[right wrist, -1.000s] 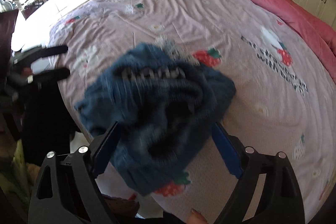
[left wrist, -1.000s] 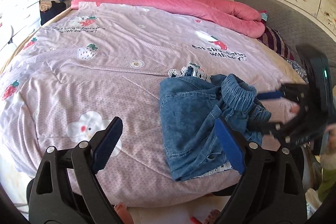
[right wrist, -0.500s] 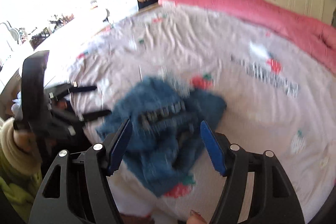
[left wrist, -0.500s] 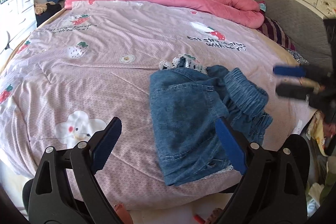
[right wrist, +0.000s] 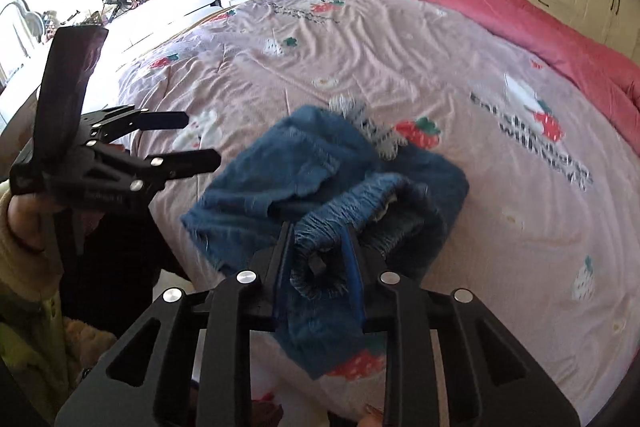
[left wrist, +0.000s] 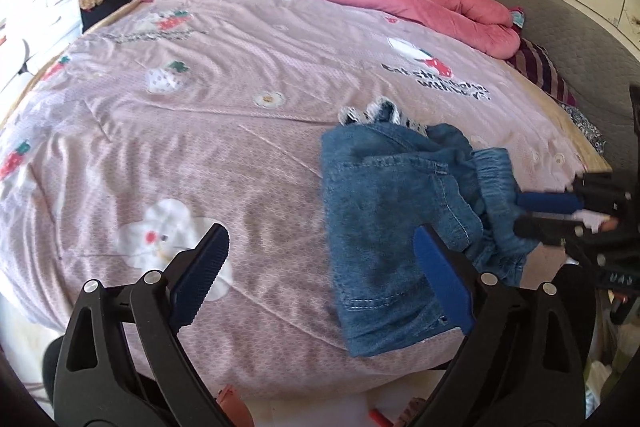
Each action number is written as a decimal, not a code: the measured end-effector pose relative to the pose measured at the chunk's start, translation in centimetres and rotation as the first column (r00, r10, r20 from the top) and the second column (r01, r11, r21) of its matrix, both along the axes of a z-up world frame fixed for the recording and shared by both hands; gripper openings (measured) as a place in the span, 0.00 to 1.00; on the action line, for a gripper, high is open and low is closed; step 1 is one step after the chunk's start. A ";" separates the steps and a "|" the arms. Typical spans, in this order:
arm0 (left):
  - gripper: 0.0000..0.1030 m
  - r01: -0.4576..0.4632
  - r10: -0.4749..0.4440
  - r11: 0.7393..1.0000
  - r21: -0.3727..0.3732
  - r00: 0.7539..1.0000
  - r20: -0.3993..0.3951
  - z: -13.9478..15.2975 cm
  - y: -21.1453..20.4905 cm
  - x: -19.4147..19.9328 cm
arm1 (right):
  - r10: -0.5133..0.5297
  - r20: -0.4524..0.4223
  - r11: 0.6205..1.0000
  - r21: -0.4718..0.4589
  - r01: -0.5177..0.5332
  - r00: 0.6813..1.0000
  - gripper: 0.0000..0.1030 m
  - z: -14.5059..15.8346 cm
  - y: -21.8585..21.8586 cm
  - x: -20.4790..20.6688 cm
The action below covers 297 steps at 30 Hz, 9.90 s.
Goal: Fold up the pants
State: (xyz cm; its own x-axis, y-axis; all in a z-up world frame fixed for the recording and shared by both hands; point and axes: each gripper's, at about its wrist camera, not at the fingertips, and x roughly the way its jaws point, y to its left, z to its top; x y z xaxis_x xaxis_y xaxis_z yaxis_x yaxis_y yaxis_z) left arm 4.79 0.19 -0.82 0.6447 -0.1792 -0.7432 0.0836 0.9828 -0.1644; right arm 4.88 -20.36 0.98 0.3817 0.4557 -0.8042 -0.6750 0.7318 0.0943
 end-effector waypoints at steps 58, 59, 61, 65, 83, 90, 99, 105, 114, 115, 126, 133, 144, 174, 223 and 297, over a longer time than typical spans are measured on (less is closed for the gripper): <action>0.90 0.118 -0.114 0.992 0.035 0.989 -0.094 -4.2 -4.1 -2.8 | -0.133 -0.019 0.986 -0.105 0.130 0.991 0.53 -1.9 0.1 3.3; 0.90 0.118 -0.113 0.992 0.040 0.989 -0.097 -4.2 -4.2 -2.7 | -0.146 -0.014 0.983 -0.113 0.143 0.989 0.64 -2.6 -0.2 3.2; 0.90 0.117 -0.112 0.992 0.048 0.988 -0.103 -4.5 -4.4 -2.6 | -0.177 -0.074 0.983 -0.062 0.172 0.981 0.66 -3.8 -0.9 3.9; 0.90 0.117 -0.112 0.992 0.047 0.988 -0.105 -4.4 -4.5 -2.7 | -0.200 -0.107 0.977 0.045 0.206 0.974 0.70 -3.1 -2.4 3.3; 0.90 0.146 -0.167 0.981 -0.126 0.971 -0.171 -3.7 -2.6 4.0 | -0.247 -0.375 0.895 0.265 0.358 0.894 0.91 -4.7 -5.8 10.8; 0.83 0.174 -0.194 0.977 -0.125 0.964 -0.181 -4.6 -3.5 4.3 | -0.203 -0.367 0.906 0.280 0.316 0.908 0.56 -6.5 -4.9 11.2; 0.37 0.216 -0.238 0.962 -0.164 0.964 -0.123 -2.6 -4.2 5.0 | -0.188 -0.223 0.900 0.351 0.259 0.956 0.37 -3.1 -4.5 10.5; 0.37 0.189 -0.189 0.980 -0.070 0.982 0.005 1.4 -3.4 7.3 | -0.189 -0.071 0.902 0.381 0.202 0.979 0.37 1.8 -2.2 13.3; 0.45 0.126 -0.124 0.991 0.033 0.991 -0.045 -2.7 -2.9 11.8 | -0.246 -0.123 0.927 0.262 0.270 0.962 0.39 -3.6 0.6 19.0; 0.47 0.125 -0.124 0.991 0.037 0.992 -0.038 -3.0 -2.9 11.8 | -0.253 -0.126 0.926 0.256 0.278 0.959 0.39 -4.1 0.6 19.2; 0.64 0.106 -0.105 0.993 0.045 0.994 -0.030 -3.9 -2.4 11.8 | -0.337 -0.118 0.919 0.177 0.353 0.934 0.67 -6.4 0.0 19.4; 0.73 0.089 -0.088 0.995 0.051 0.996 -0.024 -4.2 -2.2 11.3 | -0.384 -0.077 0.906 0.162 0.391 0.920 0.79 -6.4 -0.6 18.4; 0.81 0.054 -0.055 0.995 0.080 0.998 0.007 -3.5 -2.0 9.9 | -0.411 0.101 0.911 0.097 0.402 0.906 0.87 -4.4 0.0 15.5; 0.91 -0.064 0.055 0.996 0.066 0.989 0.139 2.9 -0.6 -3.0 | -0.439 0.219 0.892 0.222 0.394 0.871 0.96 4.1 -2.3 1.4; 0.91 -0.143 0.136 0.987 0.077 0.986 0.096 -1.9 -0.7 -8.7 | -0.445 0.160 0.891 0.173 0.419 0.881 0.96 -2.6 -2.5 -4.2; 0.91 -0.126 0.115 0.985 0.116 0.989 0.098 -1.5 -1.1 -8.5 | -0.455 0.150 0.888 0.152 0.434 0.878 0.96 -3.4 -2.3 -4.4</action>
